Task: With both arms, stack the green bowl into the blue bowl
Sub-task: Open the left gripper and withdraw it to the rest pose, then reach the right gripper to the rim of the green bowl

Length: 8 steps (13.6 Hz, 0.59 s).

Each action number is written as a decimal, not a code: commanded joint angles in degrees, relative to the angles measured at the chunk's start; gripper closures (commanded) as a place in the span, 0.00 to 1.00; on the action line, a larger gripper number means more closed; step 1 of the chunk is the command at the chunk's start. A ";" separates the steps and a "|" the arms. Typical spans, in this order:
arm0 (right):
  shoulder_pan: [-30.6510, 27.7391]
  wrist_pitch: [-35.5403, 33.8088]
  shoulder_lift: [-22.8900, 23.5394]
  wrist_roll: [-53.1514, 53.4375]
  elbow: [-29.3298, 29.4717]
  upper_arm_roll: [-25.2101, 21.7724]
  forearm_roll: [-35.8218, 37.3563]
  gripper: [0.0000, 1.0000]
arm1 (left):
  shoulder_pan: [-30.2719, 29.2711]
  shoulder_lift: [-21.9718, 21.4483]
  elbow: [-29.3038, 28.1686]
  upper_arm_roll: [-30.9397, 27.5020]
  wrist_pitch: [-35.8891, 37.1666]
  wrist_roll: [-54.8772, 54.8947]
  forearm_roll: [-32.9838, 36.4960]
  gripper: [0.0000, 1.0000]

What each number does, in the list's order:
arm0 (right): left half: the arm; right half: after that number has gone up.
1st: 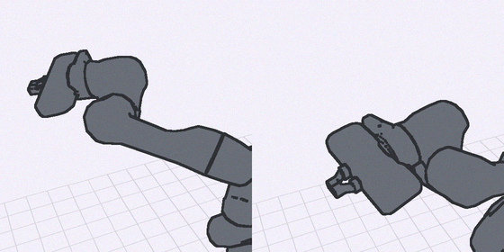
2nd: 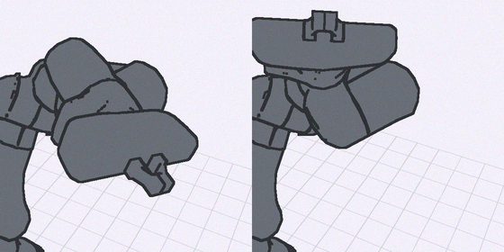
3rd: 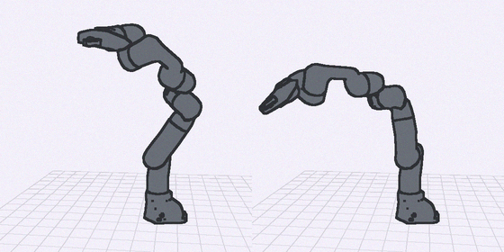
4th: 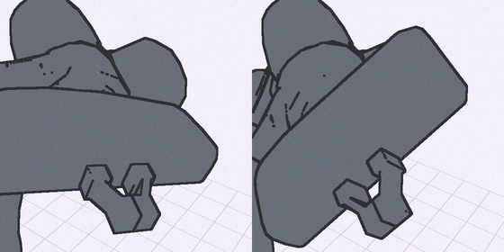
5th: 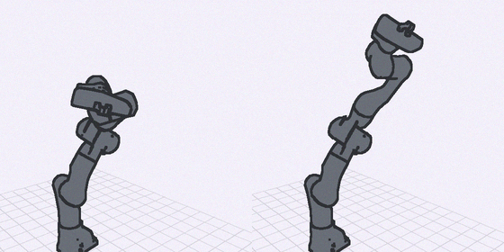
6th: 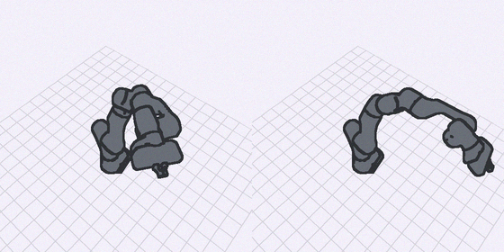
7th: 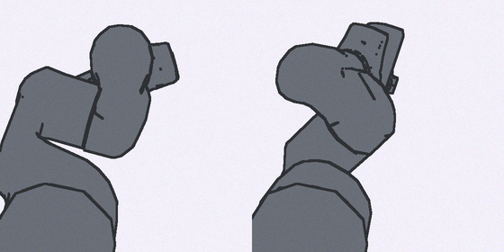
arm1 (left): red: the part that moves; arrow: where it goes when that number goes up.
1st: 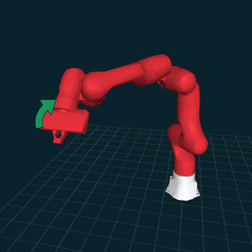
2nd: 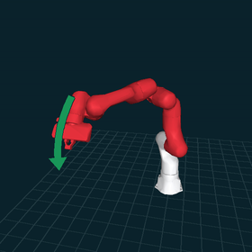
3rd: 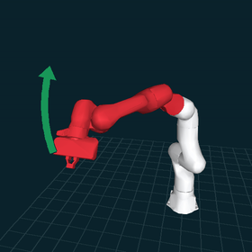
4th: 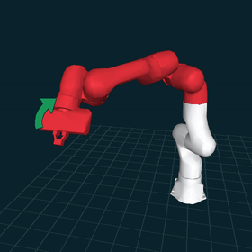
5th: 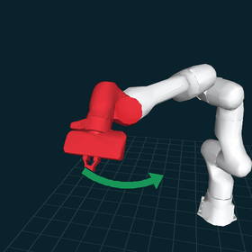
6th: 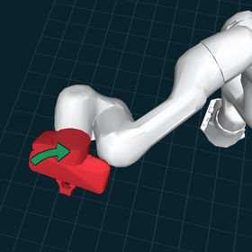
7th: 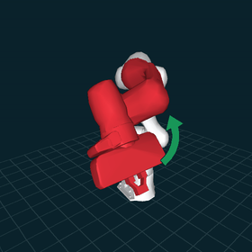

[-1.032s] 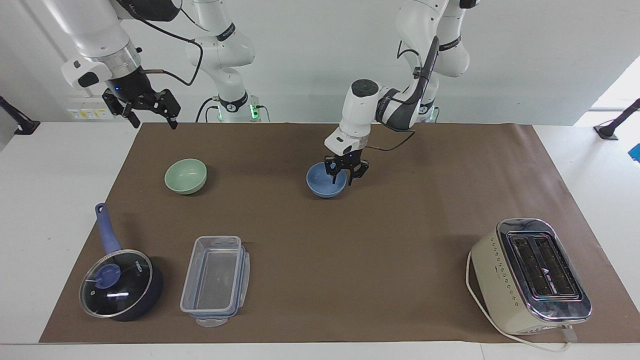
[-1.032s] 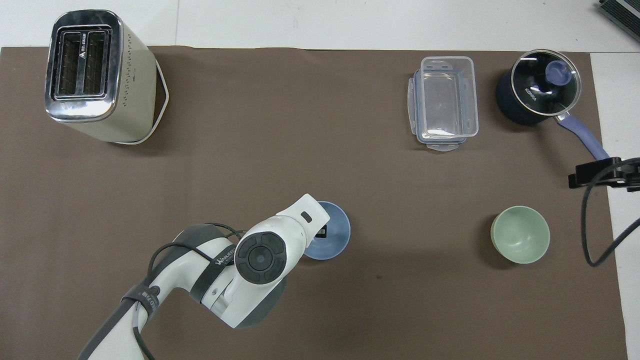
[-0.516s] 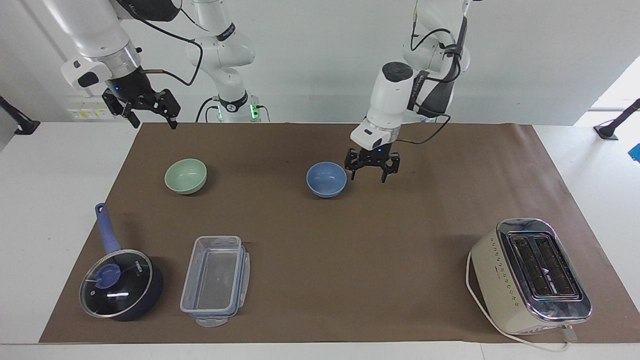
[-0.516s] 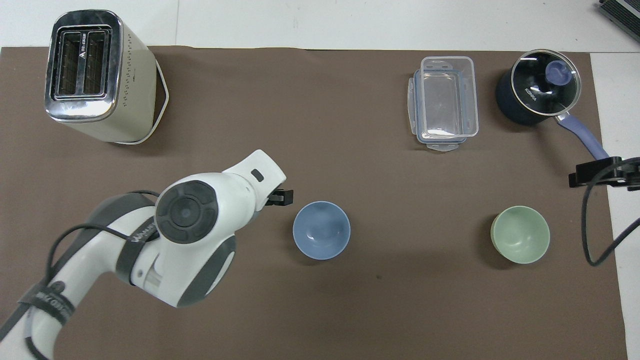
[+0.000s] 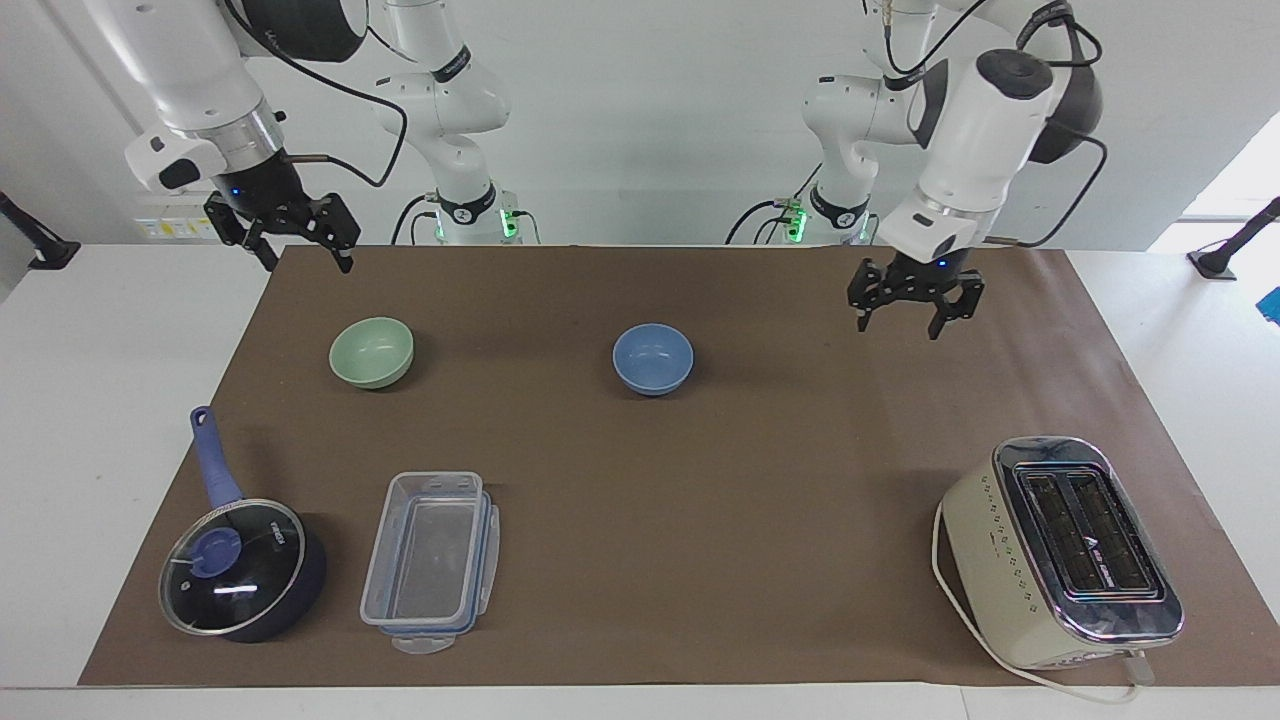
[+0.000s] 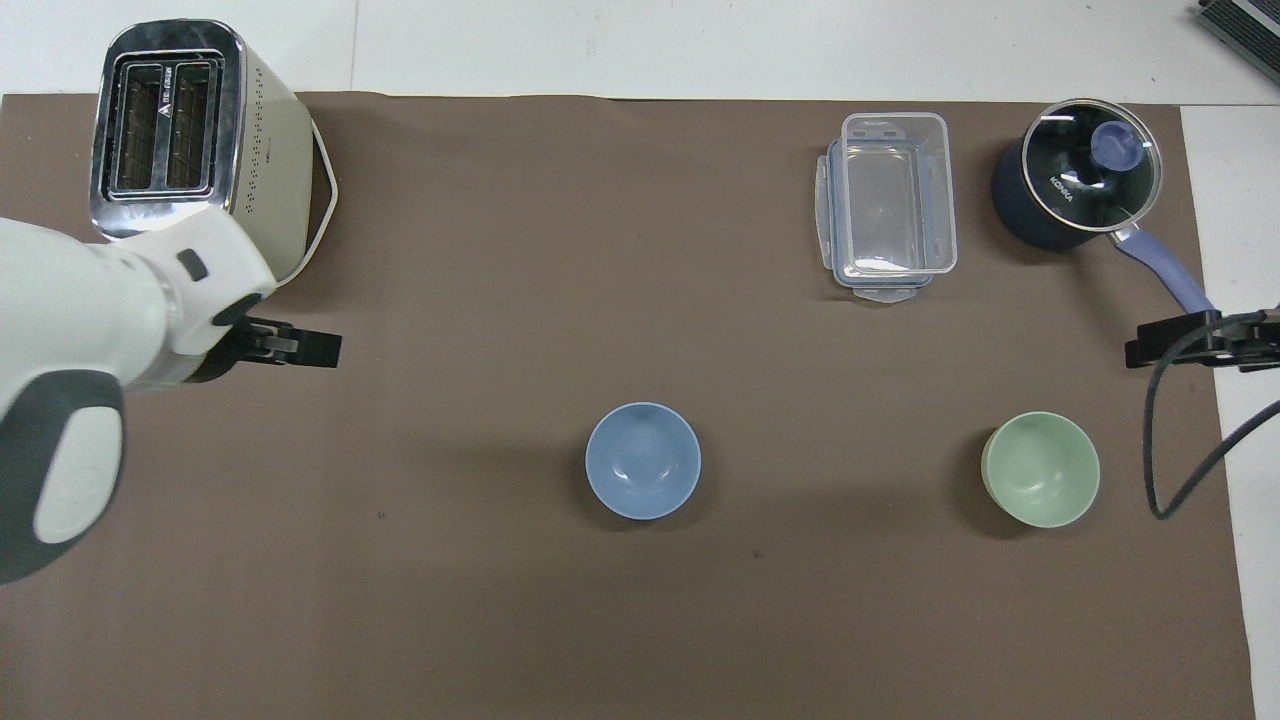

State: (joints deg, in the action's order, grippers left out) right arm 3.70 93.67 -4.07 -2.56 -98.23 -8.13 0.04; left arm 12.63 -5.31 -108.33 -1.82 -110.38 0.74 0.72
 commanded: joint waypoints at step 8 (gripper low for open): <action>-8.08 20.64 -0.68 -19.04 -22.51 -0.13 0.75 0.00 | -8.77 7.68 25.34 0.59 19.83 6.65 -0.46 0.00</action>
State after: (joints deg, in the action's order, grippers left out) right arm -2.61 109.54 -3.55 -18.12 -115.32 -8.64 0.09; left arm 4.78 -1.91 -90.37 -1.85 -95.38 6.55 0.69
